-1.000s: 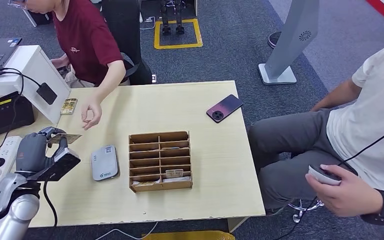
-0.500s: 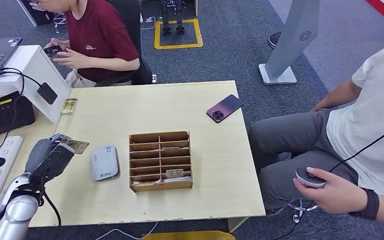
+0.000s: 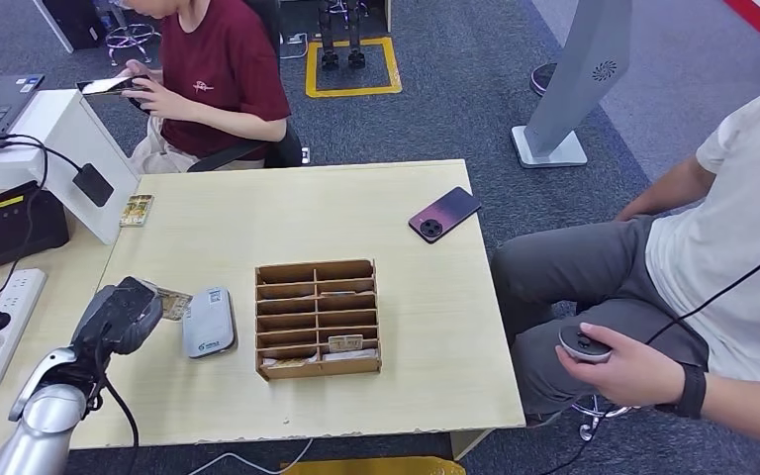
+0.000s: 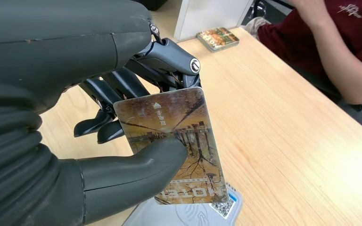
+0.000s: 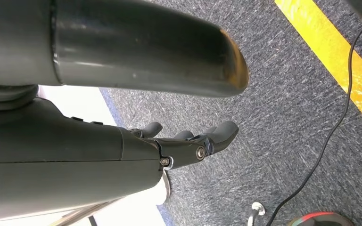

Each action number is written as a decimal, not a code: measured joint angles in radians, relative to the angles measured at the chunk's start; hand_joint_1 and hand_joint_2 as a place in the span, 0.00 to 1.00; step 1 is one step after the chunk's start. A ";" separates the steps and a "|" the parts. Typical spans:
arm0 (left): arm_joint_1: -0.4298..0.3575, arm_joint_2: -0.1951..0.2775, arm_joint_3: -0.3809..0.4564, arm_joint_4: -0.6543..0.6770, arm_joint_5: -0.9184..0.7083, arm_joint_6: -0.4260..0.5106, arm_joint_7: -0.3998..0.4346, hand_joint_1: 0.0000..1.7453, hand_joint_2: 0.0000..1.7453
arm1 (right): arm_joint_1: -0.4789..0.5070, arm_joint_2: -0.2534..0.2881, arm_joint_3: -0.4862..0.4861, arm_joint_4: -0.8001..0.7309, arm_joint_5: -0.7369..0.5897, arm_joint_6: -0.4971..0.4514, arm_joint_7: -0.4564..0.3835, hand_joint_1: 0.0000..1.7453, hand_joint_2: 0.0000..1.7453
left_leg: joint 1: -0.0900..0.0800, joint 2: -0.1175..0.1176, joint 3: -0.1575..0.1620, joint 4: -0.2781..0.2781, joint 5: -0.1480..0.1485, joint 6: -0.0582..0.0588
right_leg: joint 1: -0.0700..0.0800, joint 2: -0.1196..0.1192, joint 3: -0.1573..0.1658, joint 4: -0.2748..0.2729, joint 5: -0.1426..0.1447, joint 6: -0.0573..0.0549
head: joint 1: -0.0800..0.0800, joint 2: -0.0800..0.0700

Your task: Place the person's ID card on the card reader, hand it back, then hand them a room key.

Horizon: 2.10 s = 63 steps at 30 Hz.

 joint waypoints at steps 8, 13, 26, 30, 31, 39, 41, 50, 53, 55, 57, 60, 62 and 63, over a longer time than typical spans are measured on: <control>-0.024 -0.050 0.000 0.068 -0.010 0.022 0.023 1.00 1.00 | 0.000 0.000 0.000 0.000 0.007 0.000 0.002 0.00 0.00 | 0.000 0.000 0.000 0.000 0.000 0.000 | 0.000 0.000 0.000 0.000 0.000 0.000 | 0.000 0.000; -0.031 -0.103 0.000 0.112 -0.003 0.032 0.023 1.00 1.00 | -0.002 0.006 0.000 0.000 0.016 -0.001 0.003 0.00 0.00 | 0.000 0.000 0.000 0.000 0.000 0.000 | 0.000 0.000 0.000 0.000 0.000 0.000 | 0.000 0.000; -0.054 -0.156 0.000 0.174 -0.035 0.090 0.058 1.00 1.00 | -0.004 0.011 0.000 0.000 0.017 0.001 0.020 0.00 0.00 | 0.000 0.000 0.000 0.000 0.000 0.000 | 0.000 0.000 0.000 0.000 0.000 0.000 | 0.000 0.000; -0.064 -0.165 0.000 0.200 -0.063 0.127 0.059 1.00 1.00 | -0.004 0.014 0.000 0.000 0.018 0.001 0.017 0.00 0.00 | 0.000 0.000 0.000 0.000 0.000 0.000 | 0.000 0.000 0.000 0.000 0.000 0.000 | 0.000 0.000; -0.068 -0.167 0.000 0.208 -0.071 0.136 0.059 1.00 1.00 | -0.004 0.014 0.000 0.000 0.018 0.000 0.015 0.00 0.00 | 0.000 0.000 0.000 0.000 0.000 0.000 | 0.000 0.000 0.000 0.000 0.000 0.000 | 0.000 0.000; -0.076 -0.175 0.002 0.239 -0.119 0.186 0.059 1.00 1.00 | -0.004 0.016 0.000 0.000 0.026 0.000 0.014 0.00 0.00 | 0.000 0.000 0.000 0.000 0.000 0.000 | 0.000 0.000 0.000 0.000 0.000 0.000 | 0.000 0.000; -0.076 -0.176 0.006 0.244 -0.125 0.193 0.059 1.00 1.00 | -0.004 0.017 0.000 0.000 0.029 -0.001 0.013 0.00 0.00 | 0.000 0.000 0.000 0.000 0.000 0.000 | 0.000 0.000 0.000 0.000 0.000 0.000 | 0.000 0.000; -0.074 -0.179 0.019 0.255 -0.169 0.225 0.068 1.00 1.00 | -0.004 0.019 0.000 0.000 0.033 -0.005 0.011 0.00 0.00 | 0.000 0.000 0.000 0.000 0.000 0.000 | 0.000 0.000 0.000 0.000 0.000 0.000 | 0.000 0.000; -0.071 -0.179 0.019 0.256 -0.229 0.267 0.083 1.00 1.00 | -0.004 0.021 0.000 0.000 0.031 -0.013 0.010 0.00 0.00 | 0.000 0.000 0.000 0.000 0.000 0.000 | 0.000 0.000 0.000 0.000 0.000 0.000 | 0.000 0.000; -0.070 -0.179 0.019 0.257 -0.278 0.300 0.095 1.00 1.00 | -0.004 0.023 0.000 0.000 0.030 -0.017 0.010 0.00 0.00 | 0.000 0.000 0.000 0.000 0.000 0.000 | 0.000 0.000 0.000 0.000 0.000 0.000 | 0.000 0.000; -0.070 -0.178 0.019 0.261 -0.345 0.340 0.108 1.00 1.00 | -0.004 0.024 0.000 0.000 0.030 -0.017 0.008 0.00 0.00 | 0.000 -0.001 0.000 0.000 0.000 0.000 | 0.000 0.000 0.000 0.000 0.000 0.000 | 0.000 0.000; -0.070 -0.176 0.019 0.273 -0.456 0.397 0.120 1.00 1.00 | -0.004 0.025 0.000 0.000 0.030 -0.019 0.001 0.00 0.00 | 0.000 -0.001 0.000 0.000 0.000 0.000 | 0.000 0.000 0.000 0.000 0.000 0.000 | 0.000 0.000; -0.068 -0.175 0.019 0.284 -0.503 0.414 0.123 1.00 1.00 | -0.004 0.026 0.000 0.000 0.030 -0.019 -0.003 0.00 0.00 | 0.000 -0.001 0.000 0.000 0.000 0.000 | 0.000 -0.001 0.001 0.000 0.000 0.000 | 0.000 0.000; -0.067 -0.174 0.019 0.290 -0.520 0.420 0.124 1.00 1.00 | -0.004 0.026 0.000 0.000 0.030 -0.020 -0.005 0.00 0.00 | 0.000 -0.001 0.000 0.000 0.000 0.000 | 0.000 -0.001 0.001 0.000 0.000 0.000 | 0.000 0.000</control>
